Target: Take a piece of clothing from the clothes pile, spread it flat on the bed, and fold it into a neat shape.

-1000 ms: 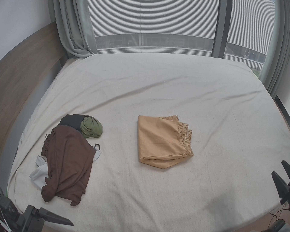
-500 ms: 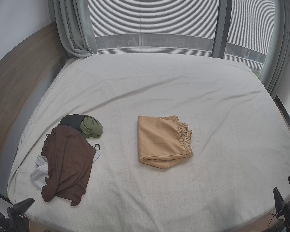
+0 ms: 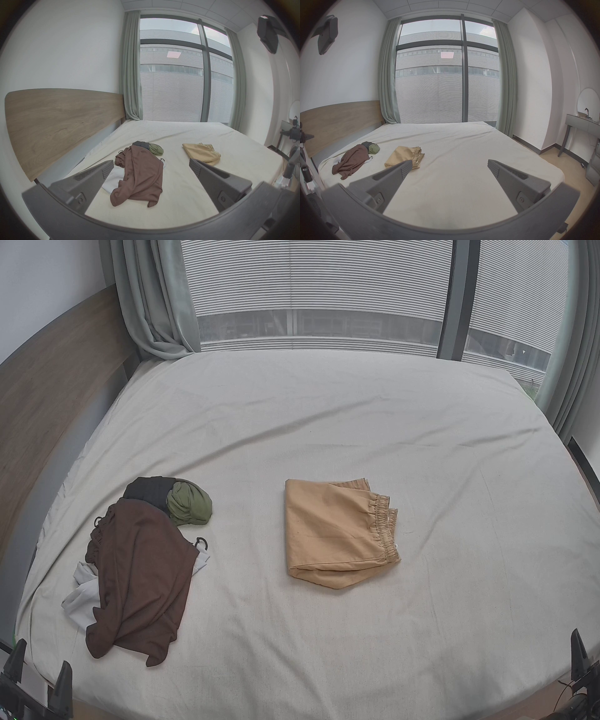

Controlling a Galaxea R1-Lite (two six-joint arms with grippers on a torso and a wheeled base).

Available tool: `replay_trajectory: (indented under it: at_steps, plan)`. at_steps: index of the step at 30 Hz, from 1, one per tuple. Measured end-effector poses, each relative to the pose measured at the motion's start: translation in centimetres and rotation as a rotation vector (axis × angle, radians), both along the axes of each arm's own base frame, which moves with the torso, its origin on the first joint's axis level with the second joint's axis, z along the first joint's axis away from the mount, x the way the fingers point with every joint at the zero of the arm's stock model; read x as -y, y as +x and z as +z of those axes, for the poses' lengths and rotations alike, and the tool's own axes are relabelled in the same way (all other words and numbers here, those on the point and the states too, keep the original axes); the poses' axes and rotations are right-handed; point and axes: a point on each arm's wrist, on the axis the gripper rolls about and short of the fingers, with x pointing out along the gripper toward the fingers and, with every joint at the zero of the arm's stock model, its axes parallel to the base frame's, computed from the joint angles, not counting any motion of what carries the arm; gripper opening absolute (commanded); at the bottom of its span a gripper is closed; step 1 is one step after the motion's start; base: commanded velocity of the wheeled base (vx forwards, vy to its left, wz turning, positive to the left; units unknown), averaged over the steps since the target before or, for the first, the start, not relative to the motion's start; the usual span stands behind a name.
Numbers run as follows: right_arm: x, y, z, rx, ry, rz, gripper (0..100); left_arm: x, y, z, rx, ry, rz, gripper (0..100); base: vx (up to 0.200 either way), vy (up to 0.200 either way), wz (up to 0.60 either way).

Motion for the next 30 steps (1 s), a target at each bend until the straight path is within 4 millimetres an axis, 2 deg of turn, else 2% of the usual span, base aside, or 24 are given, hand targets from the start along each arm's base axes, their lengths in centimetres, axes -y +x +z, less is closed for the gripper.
replay_trajectory:
  at_steps: [5, 12, 20, 26, 30]
  plan:
    - [0.0, -0.1, 0.3, 0.043, -0.005, 0.005, 100, 0.0, -0.1, -0.2, -0.01, 0.019, -0.019, 100, 0.0, 0.0, 0.0]
    - [0.0, -0.1, 0.0, 0.008, -0.042, -0.026, 100, 0.1, -0.1, -0.2, -0.008, 0.024, -0.019, 100, 0.0, 0.0, 0.0]
    - [-0.2, -0.1, 0.2, 0.034, -0.031, 0.075, 100, 0.1, -0.1, -0.2, -0.007, 0.024, -0.019, 100, 0.0, 0.0, 0.0]
    - [-0.1, -0.1, -0.7, -0.055, -0.01, 0.041, 100, 0.0, -0.1, -0.2, -0.008, 0.024, -0.019, 100, 0.0, 0.0, 0.0]
    - [-0.1, -0.1, -0.5, -0.031, -0.013, 0.044, 100, 0.0, -0.1, -0.2, -0.009, 0.023, -0.018, 100, 0.0, 0.0, 0.0]
